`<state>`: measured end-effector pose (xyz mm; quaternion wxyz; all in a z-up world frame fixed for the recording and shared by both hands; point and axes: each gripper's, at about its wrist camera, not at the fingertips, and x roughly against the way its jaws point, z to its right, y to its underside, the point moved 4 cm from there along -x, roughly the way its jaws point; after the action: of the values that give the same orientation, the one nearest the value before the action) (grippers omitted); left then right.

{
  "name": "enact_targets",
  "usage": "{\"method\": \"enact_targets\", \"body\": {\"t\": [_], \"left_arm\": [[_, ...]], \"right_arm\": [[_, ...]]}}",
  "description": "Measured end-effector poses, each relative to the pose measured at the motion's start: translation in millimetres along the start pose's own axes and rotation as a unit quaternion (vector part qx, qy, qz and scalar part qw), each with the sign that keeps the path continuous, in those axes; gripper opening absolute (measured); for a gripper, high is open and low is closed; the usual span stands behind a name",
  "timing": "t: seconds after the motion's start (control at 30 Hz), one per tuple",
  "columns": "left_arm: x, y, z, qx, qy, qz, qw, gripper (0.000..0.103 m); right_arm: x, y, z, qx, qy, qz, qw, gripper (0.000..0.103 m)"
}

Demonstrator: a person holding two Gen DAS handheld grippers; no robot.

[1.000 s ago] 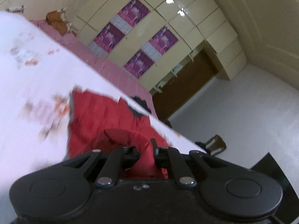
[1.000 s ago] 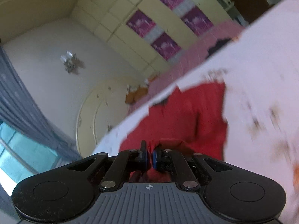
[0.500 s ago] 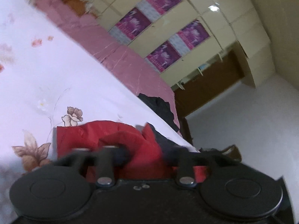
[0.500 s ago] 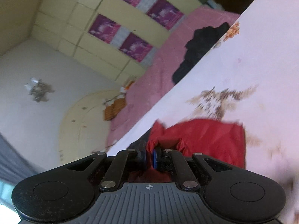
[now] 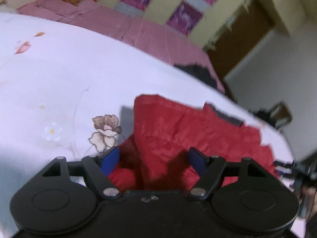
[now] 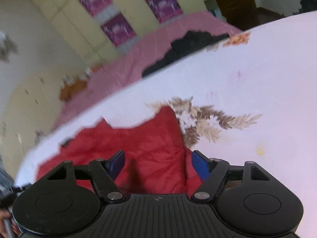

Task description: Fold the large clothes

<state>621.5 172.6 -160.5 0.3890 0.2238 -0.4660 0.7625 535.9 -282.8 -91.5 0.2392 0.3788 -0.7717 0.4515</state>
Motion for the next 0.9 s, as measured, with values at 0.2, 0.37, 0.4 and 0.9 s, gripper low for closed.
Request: {"method": "enact_targets", "body": {"t": [0.2,0.37,0.4,0.9], "left_arm": [[5,-1,22,-0.099,-0.034,0.039,0.9938,0.009],[39,-11,43,-0.143,-0.031,0.139,0.9795,0.007],[38,-13,45,-0.145,-0.037,0.144,0.9782,0.007],[-31,-1,21,-0.13,-0.106,0.061,0.984,0.011]], "right_arm": [[-5,1,-19,0.096,0.035,0.028,0.994,0.004],[22,-10,-43,0.145,0.025,0.126,0.981,0.004],[21,-11,-48,0.155,0.028,0.135,0.978,0.004],[-58,19,-12,0.128,0.107,0.061,0.984,0.004]]}}
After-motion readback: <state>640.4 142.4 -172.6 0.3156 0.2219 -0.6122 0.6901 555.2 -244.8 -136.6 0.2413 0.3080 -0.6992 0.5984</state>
